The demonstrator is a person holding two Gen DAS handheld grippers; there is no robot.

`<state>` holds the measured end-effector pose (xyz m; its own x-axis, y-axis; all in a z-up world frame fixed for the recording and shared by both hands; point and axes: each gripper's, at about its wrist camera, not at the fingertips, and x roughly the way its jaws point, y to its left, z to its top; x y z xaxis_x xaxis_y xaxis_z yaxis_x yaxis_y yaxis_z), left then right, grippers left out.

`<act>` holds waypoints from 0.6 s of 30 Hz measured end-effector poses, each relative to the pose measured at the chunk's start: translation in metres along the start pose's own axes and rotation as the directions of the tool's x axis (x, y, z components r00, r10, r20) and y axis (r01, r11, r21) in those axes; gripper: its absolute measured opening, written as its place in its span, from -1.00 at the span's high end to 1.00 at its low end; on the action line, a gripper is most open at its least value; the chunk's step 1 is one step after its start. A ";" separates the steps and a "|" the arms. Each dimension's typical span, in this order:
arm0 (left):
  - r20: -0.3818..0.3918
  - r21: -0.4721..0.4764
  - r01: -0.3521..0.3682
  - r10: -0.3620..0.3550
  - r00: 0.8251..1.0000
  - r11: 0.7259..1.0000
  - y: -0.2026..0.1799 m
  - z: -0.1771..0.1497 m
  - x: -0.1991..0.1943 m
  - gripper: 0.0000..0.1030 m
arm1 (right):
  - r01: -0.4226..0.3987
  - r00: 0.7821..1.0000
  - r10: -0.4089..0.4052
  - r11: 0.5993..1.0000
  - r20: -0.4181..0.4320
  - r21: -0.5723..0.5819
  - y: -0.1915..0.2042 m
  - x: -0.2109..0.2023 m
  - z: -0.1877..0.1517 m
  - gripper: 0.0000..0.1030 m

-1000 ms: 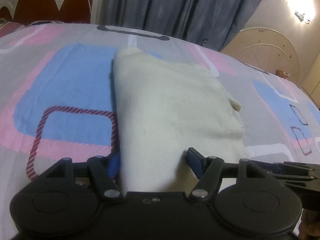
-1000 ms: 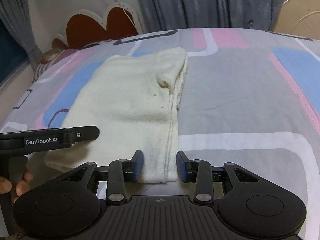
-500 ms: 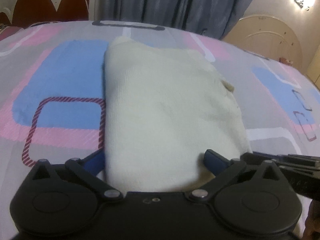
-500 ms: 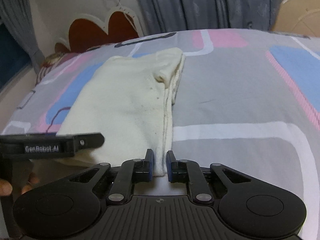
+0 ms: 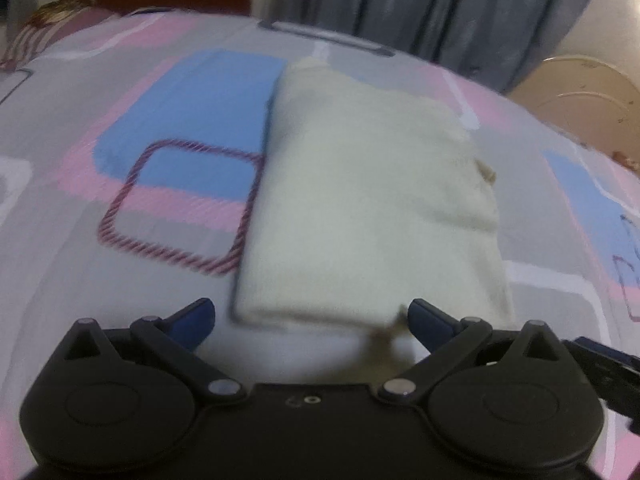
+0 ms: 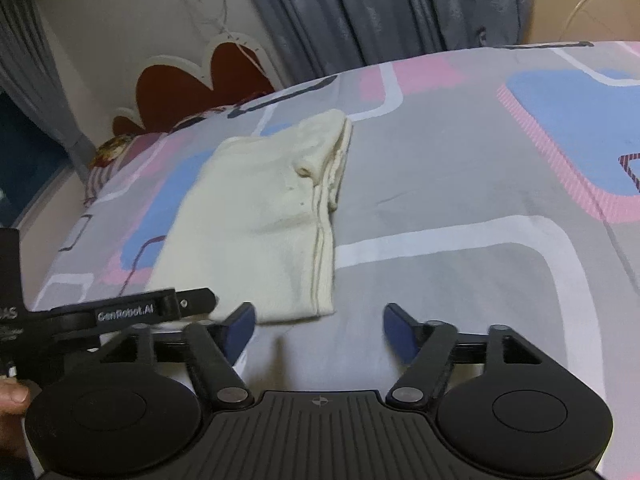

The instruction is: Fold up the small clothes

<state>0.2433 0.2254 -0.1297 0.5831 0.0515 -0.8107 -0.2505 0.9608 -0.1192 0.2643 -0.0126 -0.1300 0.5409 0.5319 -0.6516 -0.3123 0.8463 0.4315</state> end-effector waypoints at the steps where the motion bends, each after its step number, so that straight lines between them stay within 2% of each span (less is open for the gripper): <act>1: 0.004 0.014 -0.024 0.024 1.000 1.000 -0.002 -0.004 -0.005 -0.85 | -0.006 1.000 0.006 1.000 -0.001 -0.007 0.001 -0.005 -0.001 -0.50; 3: 0.015 0.046 -0.062 0.062 0.998 0.997 -0.004 -0.013 -0.017 -0.79 | -0.025 1.000 0.025 1.000 -0.009 -0.016 0.003 -0.016 -0.005 -0.57; 6: 0.046 0.056 -0.078 0.076 0.996 0.995 -0.006 -0.027 -0.041 -0.79 | -0.068 0.997 0.068 0.998 -0.030 -0.007 0.005 -0.034 -0.013 -0.67; 11: 0.092 0.027 -0.055 0.052 0.994 0.998 -0.010 -0.043 -0.097 -0.81 | -0.114 0.992 0.113 0.993 -0.056 -0.014 0.013 -0.070 -0.027 -0.87; 13: 0.104 0.015 -0.052 0.050 0.993 0.999 -0.013 -0.048 -0.119 -0.82 | -0.116 0.991 0.112 0.991 -0.067 -0.066 0.022 -0.089 -0.033 -0.99; 16: 0.126 0.018 -0.054 0.051 0.991 0.998 -0.017 -0.057 -0.154 -0.82 | -0.093 0.993 0.079 0.980 -0.087 -0.173 0.043 -0.118 -0.044 -0.99; 18: 0.156 0.045 -0.081 0.073 0.985 0.996 -0.023 -0.063 -0.175 -0.82 | -0.066 0.996 0.051 0.967 -0.068 -0.247 0.057 -0.139 -0.052 -0.99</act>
<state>0.0985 0.1768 -0.0213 0.6768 0.1637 -0.7178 -0.2622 0.9646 -0.0273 0.1307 -0.0372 -0.0470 0.4702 0.5751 -0.6695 -0.5305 0.7904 0.3064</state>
